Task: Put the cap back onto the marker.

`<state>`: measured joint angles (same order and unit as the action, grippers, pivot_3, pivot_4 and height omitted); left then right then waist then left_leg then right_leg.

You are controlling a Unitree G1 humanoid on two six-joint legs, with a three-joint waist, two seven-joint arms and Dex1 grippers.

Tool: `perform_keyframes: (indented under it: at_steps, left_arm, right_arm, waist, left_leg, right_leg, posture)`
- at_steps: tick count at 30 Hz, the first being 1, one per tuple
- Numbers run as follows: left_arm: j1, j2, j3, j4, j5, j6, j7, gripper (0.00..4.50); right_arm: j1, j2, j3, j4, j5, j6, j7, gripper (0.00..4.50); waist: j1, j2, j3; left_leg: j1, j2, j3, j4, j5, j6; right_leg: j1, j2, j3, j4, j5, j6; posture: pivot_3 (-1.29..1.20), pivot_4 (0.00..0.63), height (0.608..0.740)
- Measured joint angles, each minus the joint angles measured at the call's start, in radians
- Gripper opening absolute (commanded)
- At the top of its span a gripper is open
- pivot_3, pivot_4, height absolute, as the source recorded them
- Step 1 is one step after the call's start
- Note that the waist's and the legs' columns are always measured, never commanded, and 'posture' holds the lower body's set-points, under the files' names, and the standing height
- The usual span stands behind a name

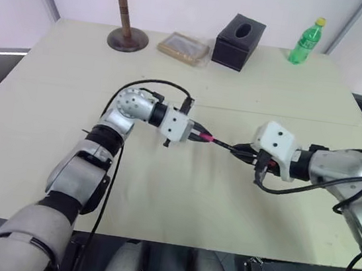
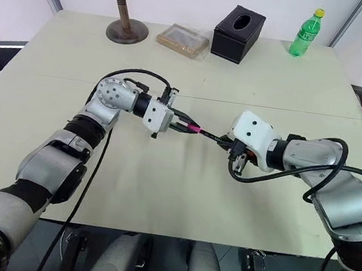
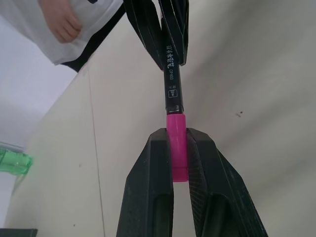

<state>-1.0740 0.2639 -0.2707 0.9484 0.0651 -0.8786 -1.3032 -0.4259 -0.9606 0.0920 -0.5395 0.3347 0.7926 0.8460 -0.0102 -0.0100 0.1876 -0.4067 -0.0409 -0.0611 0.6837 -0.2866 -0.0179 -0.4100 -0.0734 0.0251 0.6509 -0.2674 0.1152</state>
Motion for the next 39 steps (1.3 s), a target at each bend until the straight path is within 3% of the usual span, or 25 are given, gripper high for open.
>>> perform_keyframes:
  at_steps: [21,39]
  left_arm:
    - [0.0,-0.005,-0.027,0.118,0.078,-0.14,0.186,0.0]
    - [0.0,-0.014,-0.004,0.142,-0.01,-0.056,0.01,0.0]
  right_arm:
    - [-0.034,0.038,0.031,0.004,-0.041,0.078,-0.01,0.05]
    - [-0.072,0.044,0.119,-0.01,-0.106,0.081,0.007,0.05]
  waist:
    - [0.0,0.0,0.0]
    - [-0.001,0.0,0.0]
  left_leg:
    - [0.0,0.0,0.0,0.0,0.0,0.0]
    - [0.0,0.0,0.0,0.0,0.0,0.0]
  right_leg:
    - [0.0,0.0,0.0,0.0,0.0,0.0]
    - [0.0,0.0,0.0,0.0,0.0,0.0]
  posture:
    - [0.0,0.15,0.74]
    - [0.0,0.15,0.74]
